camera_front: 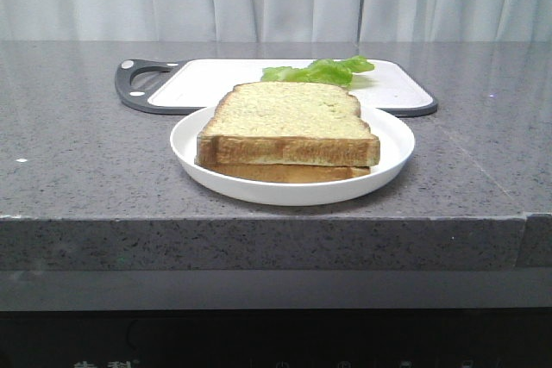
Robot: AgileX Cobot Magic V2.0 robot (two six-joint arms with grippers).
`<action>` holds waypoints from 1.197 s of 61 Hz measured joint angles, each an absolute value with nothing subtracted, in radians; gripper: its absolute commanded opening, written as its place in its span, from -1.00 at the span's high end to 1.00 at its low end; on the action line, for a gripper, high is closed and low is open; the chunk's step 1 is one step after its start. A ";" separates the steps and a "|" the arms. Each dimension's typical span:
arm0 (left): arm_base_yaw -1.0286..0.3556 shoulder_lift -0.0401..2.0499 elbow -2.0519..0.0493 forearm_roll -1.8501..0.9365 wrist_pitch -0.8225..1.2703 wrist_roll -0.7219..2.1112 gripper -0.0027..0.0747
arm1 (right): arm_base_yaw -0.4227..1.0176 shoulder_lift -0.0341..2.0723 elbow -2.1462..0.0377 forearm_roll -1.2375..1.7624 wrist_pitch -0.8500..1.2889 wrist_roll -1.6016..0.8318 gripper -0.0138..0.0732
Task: Left arm grabs bread, right arm adds lettuce
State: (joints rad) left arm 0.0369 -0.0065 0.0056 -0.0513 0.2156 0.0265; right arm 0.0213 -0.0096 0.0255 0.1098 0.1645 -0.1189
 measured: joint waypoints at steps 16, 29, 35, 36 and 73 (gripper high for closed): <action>0.037 -0.007 0.006 -0.092 0.186 0.026 0.98 | 0.021 -0.010 0.025 0.110 0.163 -0.119 0.82; 0.037 -0.005 -0.058 -0.076 0.193 0.026 0.98 | 0.021 -0.010 -0.052 0.110 0.200 -0.119 0.82; 0.037 0.047 -0.157 -0.074 0.223 0.026 0.98 | 0.021 0.003 -0.164 0.110 0.225 -0.119 0.82; 0.037 0.065 -0.180 -0.074 0.230 0.026 0.98 | 0.021 0.014 -0.180 0.110 0.228 -0.119 0.82; 0.037 0.438 -0.478 -0.077 0.260 0.026 0.18 | 0.021 0.259 -0.512 0.110 0.302 -0.119 0.07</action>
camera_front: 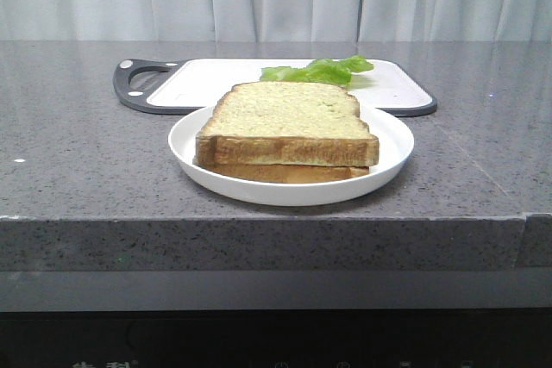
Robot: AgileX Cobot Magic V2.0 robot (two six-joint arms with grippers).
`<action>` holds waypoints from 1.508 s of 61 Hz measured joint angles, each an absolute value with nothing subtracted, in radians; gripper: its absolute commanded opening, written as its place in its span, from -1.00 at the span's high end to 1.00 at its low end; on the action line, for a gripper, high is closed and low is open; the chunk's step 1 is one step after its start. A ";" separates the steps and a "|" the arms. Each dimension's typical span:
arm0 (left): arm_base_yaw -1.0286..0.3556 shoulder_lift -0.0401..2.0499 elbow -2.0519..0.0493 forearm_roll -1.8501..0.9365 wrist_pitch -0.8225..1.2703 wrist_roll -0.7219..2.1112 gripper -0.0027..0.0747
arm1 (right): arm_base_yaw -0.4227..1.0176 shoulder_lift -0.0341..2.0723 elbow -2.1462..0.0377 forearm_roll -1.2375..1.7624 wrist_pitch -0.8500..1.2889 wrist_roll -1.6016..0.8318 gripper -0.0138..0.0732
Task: Left arm grabs bread, right arm adds lettuce
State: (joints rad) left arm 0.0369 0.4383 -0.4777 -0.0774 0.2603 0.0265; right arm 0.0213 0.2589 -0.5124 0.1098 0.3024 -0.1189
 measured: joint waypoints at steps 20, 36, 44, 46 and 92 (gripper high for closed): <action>0.037 0.438 -0.478 -0.140 0.251 0.026 -0.83 | 0.021 0.259 -0.512 0.110 0.320 -0.119 -0.64; -0.040 0.590 -0.608 -0.315 0.428 0.029 -0.83 | 0.021 0.259 -0.512 0.110 0.322 -0.119 -0.64; -0.173 0.747 -0.722 -0.408 0.551 0.073 -0.83 | 0.021 0.259 -0.512 0.110 0.322 -0.119 -0.64; -0.212 0.789 -0.750 -0.430 0.569 0.080 -0.83 | 0.021 0.259 -0.512 0.110 0.322 -0.119 -0.64; -0.555 1.502 -1.127 -0.510 0.612 0.097 0.09 | 0.021 0.259 -0.512 0.110 0.322 -0.119 -0.64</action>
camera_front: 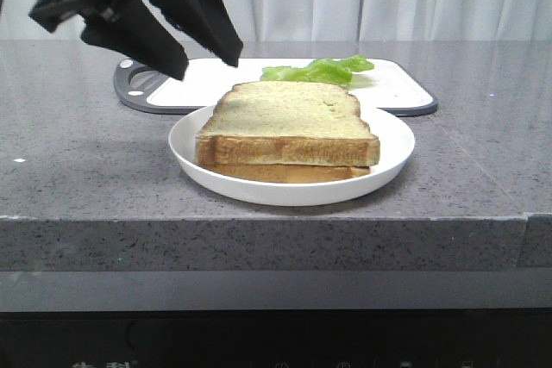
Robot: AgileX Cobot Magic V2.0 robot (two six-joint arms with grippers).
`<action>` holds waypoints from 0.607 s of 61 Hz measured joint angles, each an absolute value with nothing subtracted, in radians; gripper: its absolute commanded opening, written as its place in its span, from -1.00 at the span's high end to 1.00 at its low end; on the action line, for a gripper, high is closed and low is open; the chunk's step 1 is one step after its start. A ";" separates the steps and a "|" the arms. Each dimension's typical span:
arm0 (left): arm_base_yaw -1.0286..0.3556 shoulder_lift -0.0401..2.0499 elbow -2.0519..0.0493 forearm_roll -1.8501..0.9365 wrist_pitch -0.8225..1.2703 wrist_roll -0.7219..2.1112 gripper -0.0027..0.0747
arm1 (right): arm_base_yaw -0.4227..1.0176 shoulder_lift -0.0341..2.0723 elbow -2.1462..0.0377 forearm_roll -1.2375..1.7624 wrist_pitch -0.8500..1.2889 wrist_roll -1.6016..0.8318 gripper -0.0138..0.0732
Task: Left arm grabs bread, right arm adds lettuce
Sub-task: 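Lower the left gripper onto the top bread slice and grasp it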
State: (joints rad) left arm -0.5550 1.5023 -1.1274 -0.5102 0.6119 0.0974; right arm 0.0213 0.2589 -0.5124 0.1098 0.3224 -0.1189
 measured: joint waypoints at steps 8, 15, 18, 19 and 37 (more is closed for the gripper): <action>-0.555 1.536 -1.134 -0.544 0.619 0.111 0.09 | 0.021 0.259 -0.512 0.110 0.322 -0.119 -0.64; -0.555 1.563 -1.135 -0.583 0.619 0.137 0.09 | 0.021 0.259 -0.512 0.110 0.322 -0.119 -0.64; -0.555 1.574 -1.135 -0.590 0.619 0.142 0.09 | 0.021 0.259 -0.512 0.110 0.322 -0.119 -0.64; -0.555 1.578 -1.135 -0.593 0.619 0.144 0.09 | 0.021 0.259 -0.512 0.110 0.322 -0.119 -0.64; -0.555 1.604 -1.135 -0.613 0.619 0.146 0.09 | 0.021 0.259 -0.512 0.110 0.322 -0.119 -0.64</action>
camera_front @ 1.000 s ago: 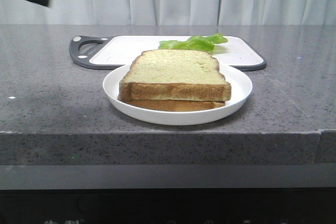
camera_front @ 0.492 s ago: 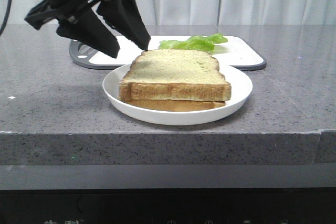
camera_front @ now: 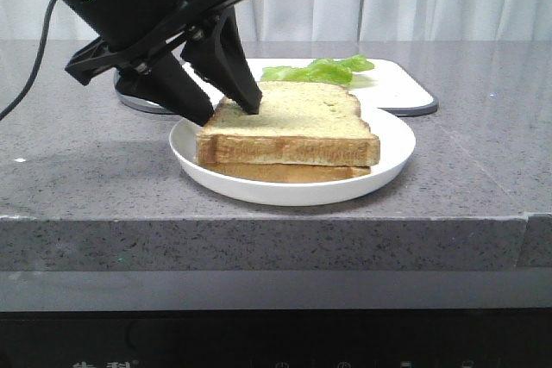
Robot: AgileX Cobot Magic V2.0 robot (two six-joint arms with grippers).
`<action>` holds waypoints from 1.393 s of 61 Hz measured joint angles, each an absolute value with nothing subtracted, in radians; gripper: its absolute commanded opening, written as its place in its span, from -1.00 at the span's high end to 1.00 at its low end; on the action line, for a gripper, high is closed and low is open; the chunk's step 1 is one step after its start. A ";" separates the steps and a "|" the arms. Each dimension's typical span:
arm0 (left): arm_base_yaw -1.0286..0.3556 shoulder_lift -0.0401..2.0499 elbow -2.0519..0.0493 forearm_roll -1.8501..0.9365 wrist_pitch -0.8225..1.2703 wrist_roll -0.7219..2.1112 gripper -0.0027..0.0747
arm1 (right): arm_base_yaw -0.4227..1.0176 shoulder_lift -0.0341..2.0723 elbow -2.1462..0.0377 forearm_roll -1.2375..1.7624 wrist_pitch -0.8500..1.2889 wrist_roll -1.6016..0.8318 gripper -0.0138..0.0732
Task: Left arm grabs bread, right arm adds lettuce
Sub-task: 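Lower the left gripper onto the top bread slice and grasp it, then lift the top bread slice off the plate with the left gripper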
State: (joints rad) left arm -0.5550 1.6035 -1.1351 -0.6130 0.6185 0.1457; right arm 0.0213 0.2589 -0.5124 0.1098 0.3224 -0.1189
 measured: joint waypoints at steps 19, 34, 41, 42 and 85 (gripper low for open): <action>-0.555 1.640 -1.144 -0.643 0.612 0.147 0.26 | 0.021 0.259 -0.512 0.110 0.322 -0.119 -0.64; -0.555 1.642 -1.145 -0.655 0.610 0.147 0.97 | 0.021 0.259 -0.512 0.110 0.322 -0.119 -0.64; -0.555 1.642 -1.145 -0.657 0.610 0.147 0.98 | 0.021 0.259 -0.512 0.110 0.322 -0.119 -0.64; -0.555 1.642 -1.146 -0.657 0.610 0.147 0.98 | 0.021 0.259 -0.512 0.110 0.322 -0.119 -0.64; -0.533 1.429 -1.139 -0.654 0.623 0.149 0.98 | 0.021 0.259 -0.512 0.110 0.323 -0.119 -0.64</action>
